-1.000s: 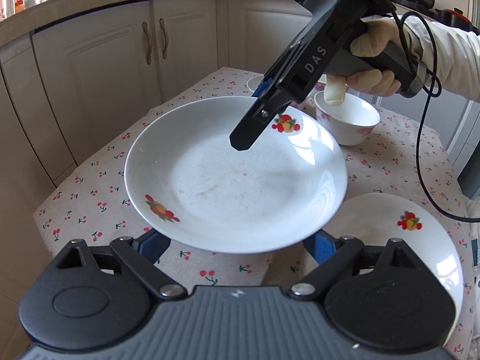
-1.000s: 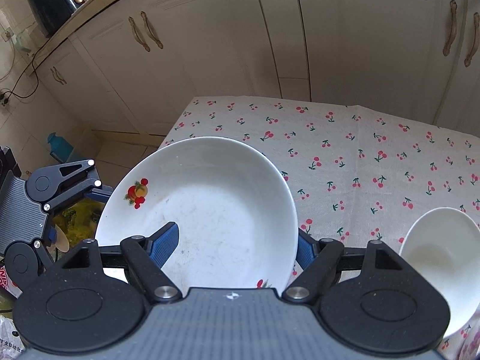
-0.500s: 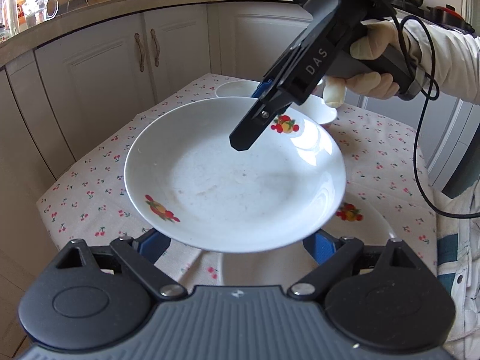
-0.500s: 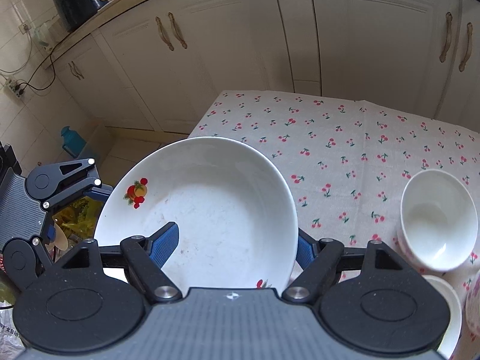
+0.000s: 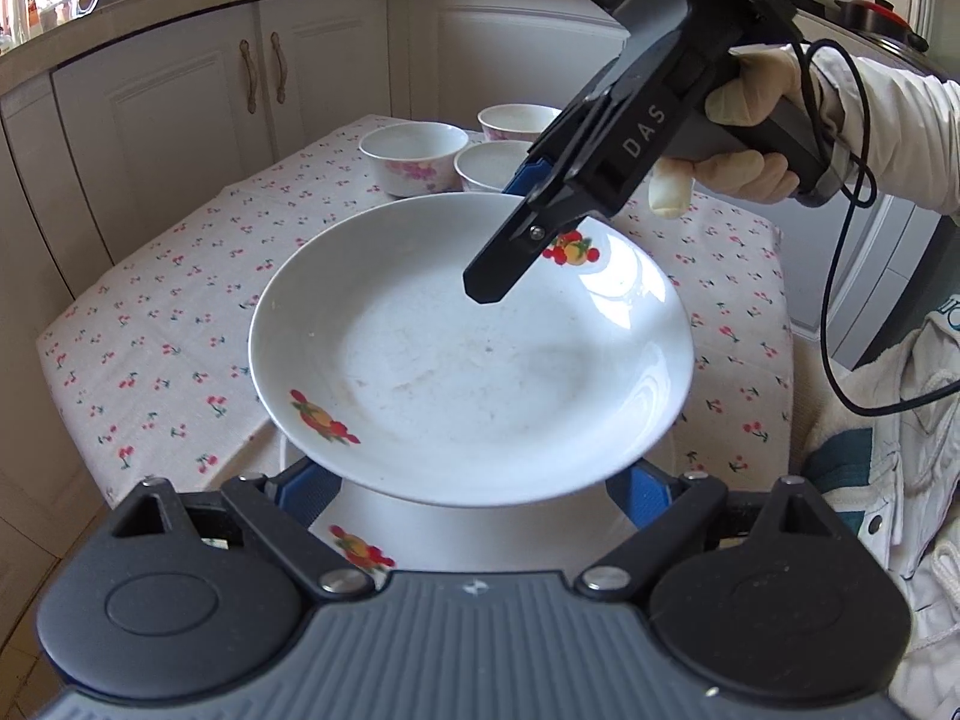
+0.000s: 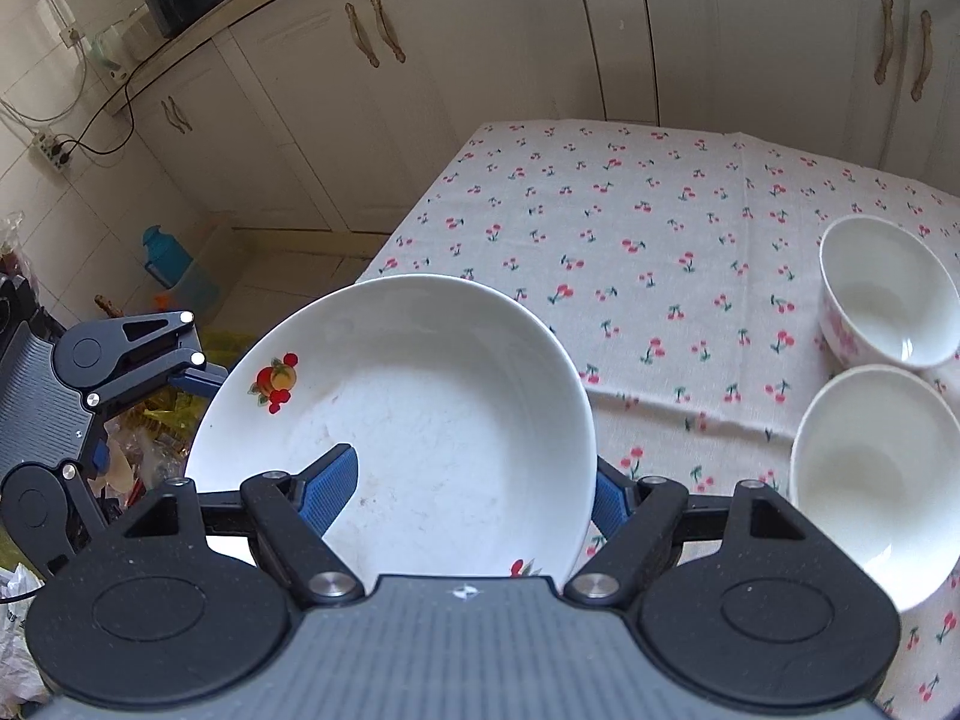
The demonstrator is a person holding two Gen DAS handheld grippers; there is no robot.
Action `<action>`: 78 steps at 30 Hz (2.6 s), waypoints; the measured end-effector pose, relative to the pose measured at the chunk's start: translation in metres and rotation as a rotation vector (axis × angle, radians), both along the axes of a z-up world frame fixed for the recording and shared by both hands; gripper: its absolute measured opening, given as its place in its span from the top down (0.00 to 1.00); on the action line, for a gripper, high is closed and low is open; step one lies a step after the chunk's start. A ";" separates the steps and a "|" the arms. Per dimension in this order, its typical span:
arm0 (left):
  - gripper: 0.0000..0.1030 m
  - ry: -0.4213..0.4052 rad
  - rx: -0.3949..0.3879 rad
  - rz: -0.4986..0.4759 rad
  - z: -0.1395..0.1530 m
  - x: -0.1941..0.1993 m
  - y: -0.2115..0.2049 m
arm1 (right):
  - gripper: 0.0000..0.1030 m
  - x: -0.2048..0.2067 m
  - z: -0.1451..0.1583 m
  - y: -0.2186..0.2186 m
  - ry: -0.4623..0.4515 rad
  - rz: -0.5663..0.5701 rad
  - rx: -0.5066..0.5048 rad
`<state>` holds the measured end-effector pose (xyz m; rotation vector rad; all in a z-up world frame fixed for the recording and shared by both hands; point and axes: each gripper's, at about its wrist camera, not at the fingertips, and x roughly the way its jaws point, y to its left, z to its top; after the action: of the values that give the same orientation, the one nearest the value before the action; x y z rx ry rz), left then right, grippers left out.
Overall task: Organize plates and bowls
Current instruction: 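Carry the held plate with the right gripper over the plate stack, then lower the held plate onto the plate stack with the right gripper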
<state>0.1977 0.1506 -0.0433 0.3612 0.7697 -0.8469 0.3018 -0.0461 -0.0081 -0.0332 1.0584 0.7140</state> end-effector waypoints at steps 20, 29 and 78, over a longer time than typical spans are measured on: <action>0.09 0.057 -0.004 -0.006 -0.020 -0.012 -0.007 | 0.19 -0.020 -0.012 -0.009 0.017 -0.041 0.031; 0.09 0.080 -0.022 -0.007 -0.025 -0.008 -0.004 | 0.19 -0.023 -0.013 -0.016 0.022 -0.079 0.070; 0.04 0.044 -0.022 0.038 -0.026 -0.026 0.000 | 0.16 -0.055 -0.007 -0.015 0.009 -0.162 0.067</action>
<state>0.1719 0.1509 -0.0695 0.3078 0.8051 -0.8291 0.2467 -0.0611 -0.0151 0.1121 1.0323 0.6028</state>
